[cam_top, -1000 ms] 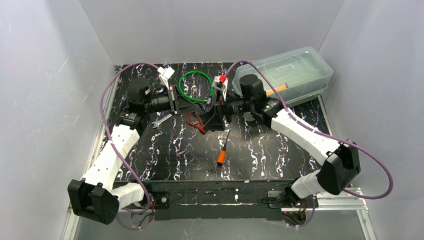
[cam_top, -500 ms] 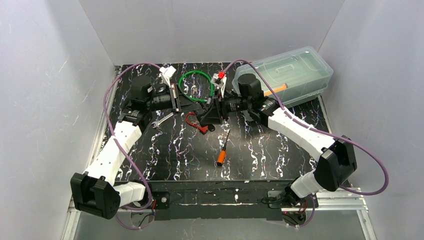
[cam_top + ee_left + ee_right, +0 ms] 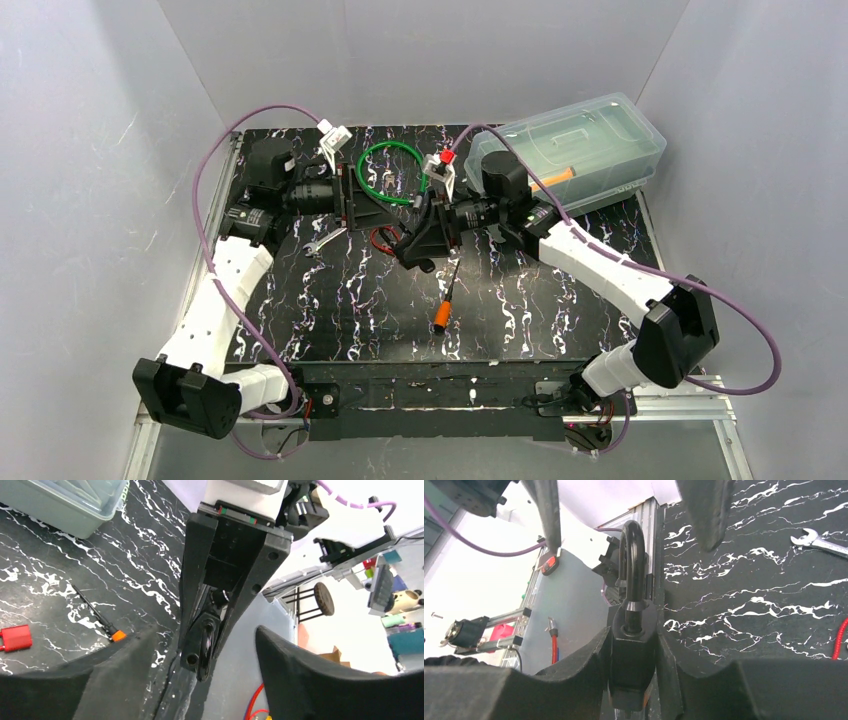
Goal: Lock with the key
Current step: Lock the lock.
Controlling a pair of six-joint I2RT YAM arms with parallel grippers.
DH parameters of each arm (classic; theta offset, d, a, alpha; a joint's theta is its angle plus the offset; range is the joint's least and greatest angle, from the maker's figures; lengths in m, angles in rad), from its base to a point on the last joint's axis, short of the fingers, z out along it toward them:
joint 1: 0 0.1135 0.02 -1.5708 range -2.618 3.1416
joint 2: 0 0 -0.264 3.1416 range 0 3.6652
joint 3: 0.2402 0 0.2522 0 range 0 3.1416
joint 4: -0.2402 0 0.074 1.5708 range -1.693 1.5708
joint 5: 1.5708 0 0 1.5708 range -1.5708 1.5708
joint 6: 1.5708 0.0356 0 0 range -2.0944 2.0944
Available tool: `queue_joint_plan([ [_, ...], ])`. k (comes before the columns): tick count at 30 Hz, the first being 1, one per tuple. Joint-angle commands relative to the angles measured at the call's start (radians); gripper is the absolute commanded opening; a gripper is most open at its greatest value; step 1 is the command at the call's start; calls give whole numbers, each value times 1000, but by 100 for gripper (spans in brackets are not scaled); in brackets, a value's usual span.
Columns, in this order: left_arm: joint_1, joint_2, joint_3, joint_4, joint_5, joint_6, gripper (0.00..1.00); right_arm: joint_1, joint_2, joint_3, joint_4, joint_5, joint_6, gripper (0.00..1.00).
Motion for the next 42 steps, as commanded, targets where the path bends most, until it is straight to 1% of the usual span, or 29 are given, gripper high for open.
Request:
queue_joint_plan([
  [1,6,20,145,-313,28,314,87,-42,-69,12,18,-124,-72,1],
  [3,6,16,179,-427,-16,424,91,-47,-63,23,-35,-159,-121,1],
  [5,6,-1,192,-508,-45,527,92,-48,-55,41,-113,-183,-179,1],
  [6,6,-15,189,-538,-60,555,93,-48,-51,55,-165,-189,-225,1],
  [9,6,-63,160,-557,-96,602,96,-52,-34,111,-351,-169,-380,1],
  [11,6,-72,157,-562,-107,616,98,-58,-21,137,-413,-157,-423,1],
  [13,6,-56,170,-585,-86,644,98,-64,-9,147,-438,-157,-441,1],
  [15,4,-22,200,-639,-63,697,98,-67,10,162,-503,-153,-482,1],
  [18,4,28,244,-728,-58,777,98,-67,44,201,-665,-143,-628,1],
  [20,5,32,230,-739,-72,797,98,-67,50,200,-722,-141,-679,1],
  [28,5,-37,206,-709,-121,735,98,-67,15,163,-706,-95,-648,1],
  [31,5,-43,225,-713,-117,730,98,-67,15,171,-749,-80,-682,1],
  [37,5,-57,246,-757,-107,761,98,-67,41,234,-861,-72,-778,1],
  [42,4,-64,244,-801,-61,792,98,-68,18,210,-829,-107,-764,1],
])
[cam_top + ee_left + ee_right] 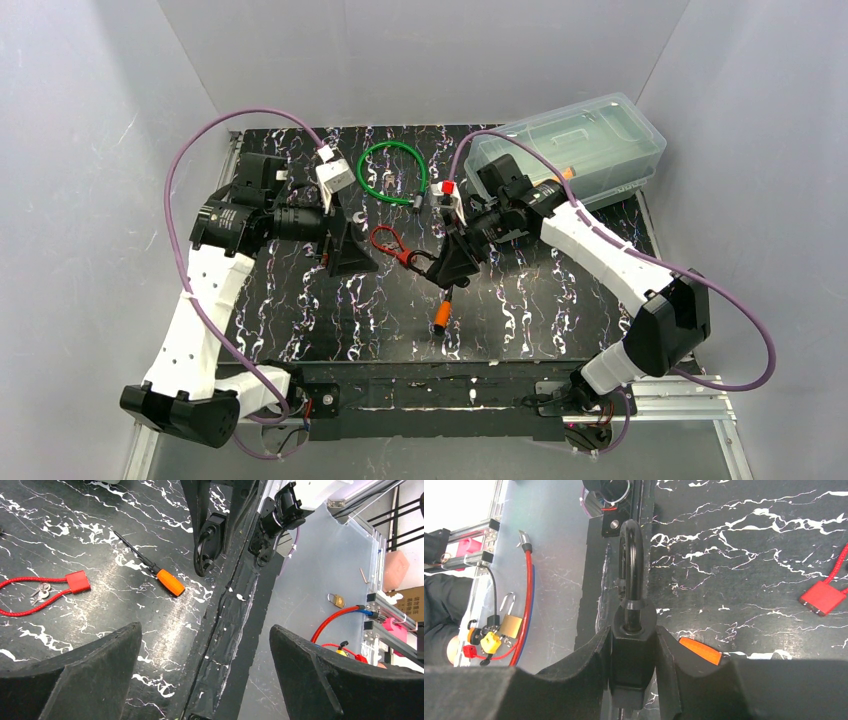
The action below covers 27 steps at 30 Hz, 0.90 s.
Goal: Lock with the key
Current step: Lock the lock.
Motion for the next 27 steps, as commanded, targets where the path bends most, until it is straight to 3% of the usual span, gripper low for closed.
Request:
queue_joint_plan([
  [1,2,-23,27,-58,58,39,98,-3,-46,36,21,-95,-8,1],
  [10,-45,30,2,-27,57,83,86,-2,-65,55,19,-73,-38,1],
  [16,-107,-14,-100,148,8,34,82,2,-41,94,-92,-50,-160,1],
  [20,-128,-14,-179,254,51,-1,81,3,-48,56,-112,21,-247,1],
  [24,-145,-46,-311,353,61,-38,79,3,6,67,-125,28,-249,1],
  [27,-151,-81,-321,376,1,-28,79,5,27,84,-133,30,-251,1],
])
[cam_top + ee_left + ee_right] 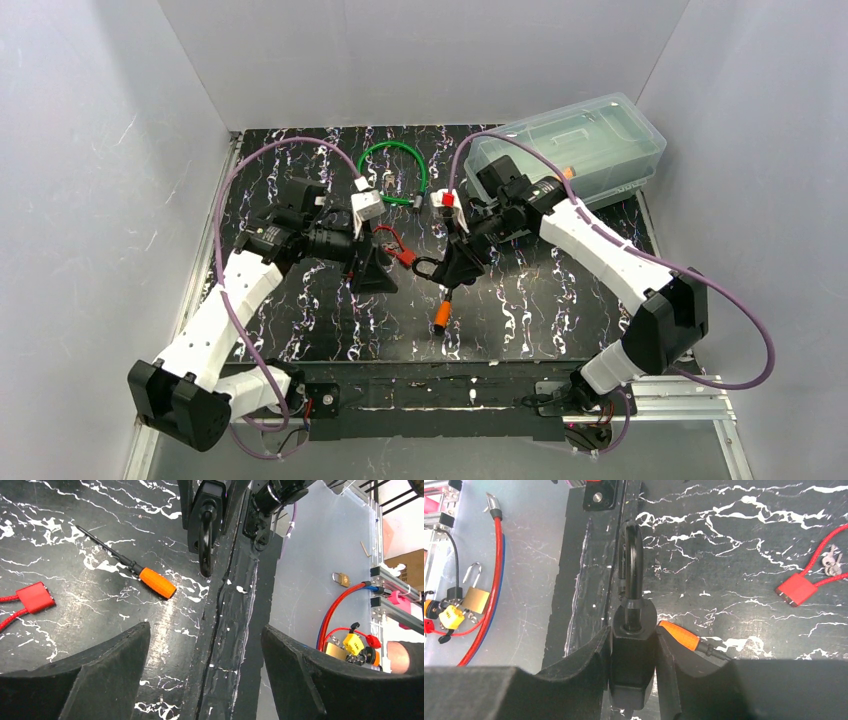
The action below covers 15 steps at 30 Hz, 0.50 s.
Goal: Lock with the key
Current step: Lock the lock.
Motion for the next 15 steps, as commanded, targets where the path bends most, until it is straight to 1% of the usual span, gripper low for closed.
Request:
queue_joint_plan([
  [1,-15,-70,-14,84,-43,-7,79,4,29,53,12,-35,-1,1],
  [4,-20,-66,-23,78,-32,28,79,12,48,37,34,-42,29,1],
  [7,-25,-70,-68,70,-8,46,79,17,67,-8,26,-59,31,1],
  [9,-24,-77,-78,-7,7,93,79,19,88,-13,5,-86,56,1],
  [11,-24,-70,-38,-126,4,110,80,19,119,46,-85,-125,55,1],
  [13,-23,-60,13,-237,41,120,81,19,140,124,-257,-147,-67,1],
  [14,-23,-63,19,-250,71,120,81,19,135,125,-263,-143,-79,1],
  [15,-23,-70,16,-237,86,105,81,21,120,106,-215,-145,-47,1],
])
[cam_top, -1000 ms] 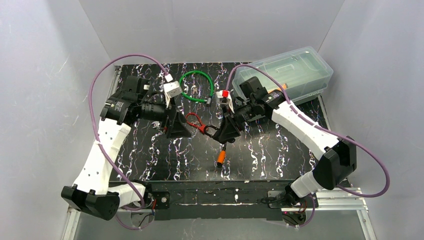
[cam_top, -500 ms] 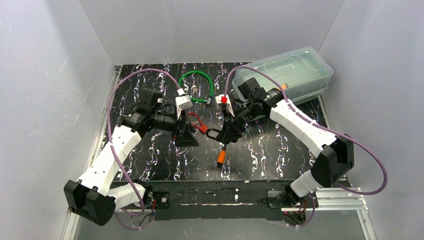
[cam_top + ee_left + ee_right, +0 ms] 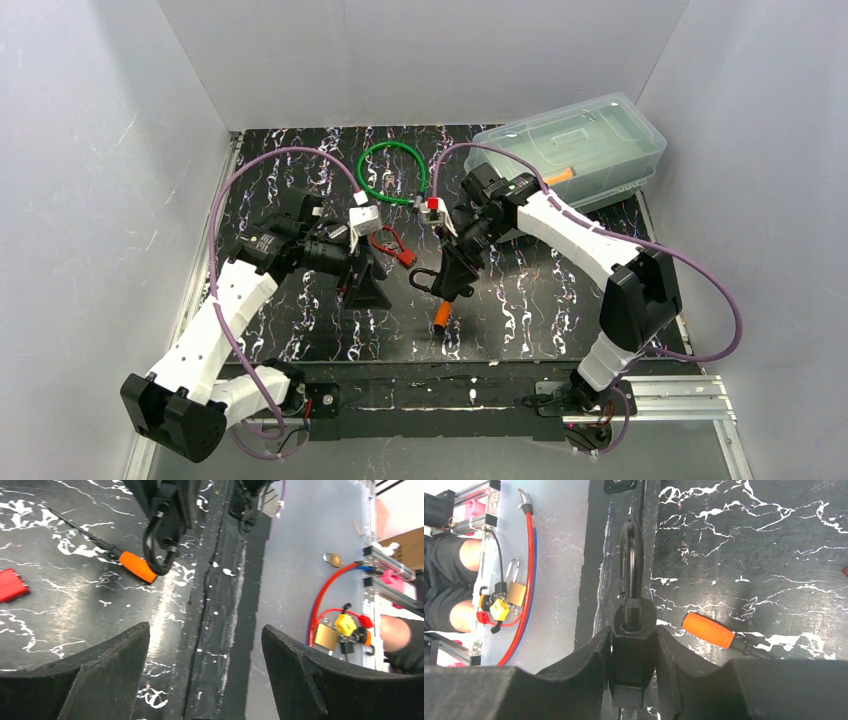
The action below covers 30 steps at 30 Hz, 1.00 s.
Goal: Lock with the key
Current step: Lock the lock.
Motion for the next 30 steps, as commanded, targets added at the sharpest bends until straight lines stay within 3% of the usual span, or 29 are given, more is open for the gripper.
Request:
queue_joint_plan([
  [1,-2,-21,43,-91,103,-25,80,9,-42,56,-61,-131,-21,1],
  [5,-2,-53,-15,99,79,-181,79,46,-78,24,63,-156,64,1],
  [13,-11,16,31,125,49,-196,74,126,-84,48,91,-117,86,1],
  [23,-74,43,-32,185,47,-234,64,156,-57,63,106,-108,100,1],
  [30,-85,53,-54,212,60,-281,47,156,-43,62,128,-121,130,1],
])
